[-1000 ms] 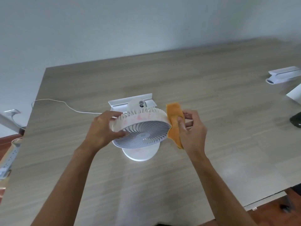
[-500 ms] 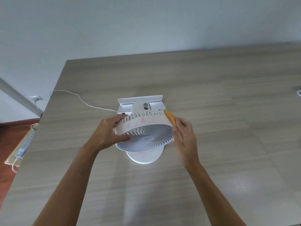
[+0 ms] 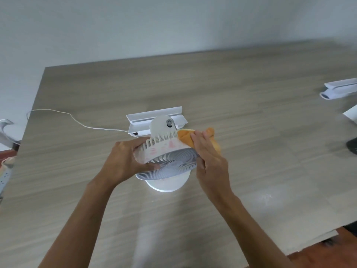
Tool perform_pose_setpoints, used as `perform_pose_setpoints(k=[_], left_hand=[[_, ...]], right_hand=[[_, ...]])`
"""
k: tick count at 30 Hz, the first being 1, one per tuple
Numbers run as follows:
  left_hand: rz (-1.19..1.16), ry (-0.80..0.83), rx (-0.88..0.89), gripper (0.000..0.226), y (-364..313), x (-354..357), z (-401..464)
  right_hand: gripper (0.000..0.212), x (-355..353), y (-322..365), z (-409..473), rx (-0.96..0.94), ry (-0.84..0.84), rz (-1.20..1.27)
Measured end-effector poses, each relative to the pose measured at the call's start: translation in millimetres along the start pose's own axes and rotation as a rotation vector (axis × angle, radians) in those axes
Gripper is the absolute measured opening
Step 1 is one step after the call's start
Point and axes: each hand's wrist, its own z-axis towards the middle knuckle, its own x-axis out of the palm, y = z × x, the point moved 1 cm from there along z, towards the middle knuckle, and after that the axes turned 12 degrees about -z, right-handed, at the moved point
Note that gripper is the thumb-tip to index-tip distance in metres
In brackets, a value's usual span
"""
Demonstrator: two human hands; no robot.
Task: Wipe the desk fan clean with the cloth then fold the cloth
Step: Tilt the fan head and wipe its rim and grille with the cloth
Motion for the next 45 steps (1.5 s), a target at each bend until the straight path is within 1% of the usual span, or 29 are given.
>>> perform_pose_setpoints(k=[2, 4, 5, 7, 8, 10, 12, 13, 15, 16, 17, 19, 24, 25, 29, 31, 33, 35, 36, 38, 40, 41, 43, 45], left_hand=[[0.029, 0.0, 0.008, 0.076, 2, -1, 0], [0.049, 0.004, 0.013, 0.076, 5, -3, 0], [0.049, 0.007, 0.014, 0.076, 5, -4, 0], [0.054, 0.018, 0.016, 0.078, 5, -4, 3], [0.069, 0.023, 0.023, 0.079, 3, -2, 4], [0.105, 0.023, 0.036, 0.082, 0, -1, 6], [0.11, 0.014, 0.044, 0.081, 0, -3, 6], [0.112, 0.011, 0.044, 0.079, 2, -4, 5], [0.122, 0.013, 0.035, 0.075, 5, -5, 4], [0.125, 0.014, 0.032, 0.075, 6, -5, 4], [0.125, 0.015, 0.034, 0.076, 6, -4, 5], [0.116, 0.017, 0.037, 0.077, 4, -5, 6], [0.156, 0.04, 0.046, 0.073, 0, -8, 10], [0.165, 0.044, 0.055, 0.072, -1, -7, 11], [0.175, 0.064, 0.073, 0.069, -1, -6, 14], [0.16, 0.057, 0.077, 0.068, 1, -7, 14], [0.161, 0.045, 0.086, 0.07, 1, -8, 13], [0.182, 0.047, 0.101, 0.071, -1, -6, 14], [0.196, 0.047, 0.104, 0.071, -2, -5, 14], [0.213, 0.047, 0.086, 0.074, -2, -7, 13], [0.188, 0.053, 0.064, 0.079, 1, -11, 11], [0.167, 0.052, 0.055, 0.081, 2, -12, 10], [0.139, 0.054, 0.043, 0.083, 2, -12, 9], [0.143, 0.064, 0.046, 0.084, 0, -11, 10]], right_hand=[[0.046, 5, 16, 1, -0.11, -0.03, -0.06], [0.041, 8, 28, 1, -0.208, -0.033, -0.074], [0.04, 8, 30, 1, -0.233, -0.023, -0.061], [0.047, 4, 28, 1, -0.2, 0.009, 0.016], [0.053, 2, 23, 0, -0.152, 0.009, 0.047], [0.061, -1, 15, -3, -0.031, -0.029, 0.032], [0.069, -1, 7, -6, 0.142, -0.05, 0.067], [0.072, 0, 2, -8, 0.252, -0.03, 0.122], [0.071, 3, -10, -8, 0.447, 0.018, 0.222], [0.07, 3, -14, -7, 0.506, 0.04, 0.248], [0.069, 3, -16, -6, 0.52, 0.053, 0.251], [0.068, -1, -9, -1, 0.448, 0.04, 0.194], [0.067, 1, 16, 4, 0.036, -0.047, -0.065], [0.065, 5, 22, 4, -0.027, -0.047, -0.107], [0.051, 27, 56, 2, -0.243, -0.005, -0.147], [0.046, 31, 61, 2, -0.305, -0.008, -0.181], [0.041, 28, 56, 3, -0.303, -0.019, -0.159], [0.038, 22, 49, -1, -0.25, -0.038, -0.1], [0.041, 19, 46, -3, -0.212, -0.045, -0.068], [0.059, 13, 36, -7, -0.097, -0.062, -0.024], [0.073, 9, 16, -8, 0.08, -0.085, 0.008], [0.075, 7, 6, -9, 0.191, -0.073, 0.057], [0.076, 4, -12, -12, 0.387, 0.008, 0.176], [0.076, 4, -17, -14, 0.49, 0.064, 0.223]])
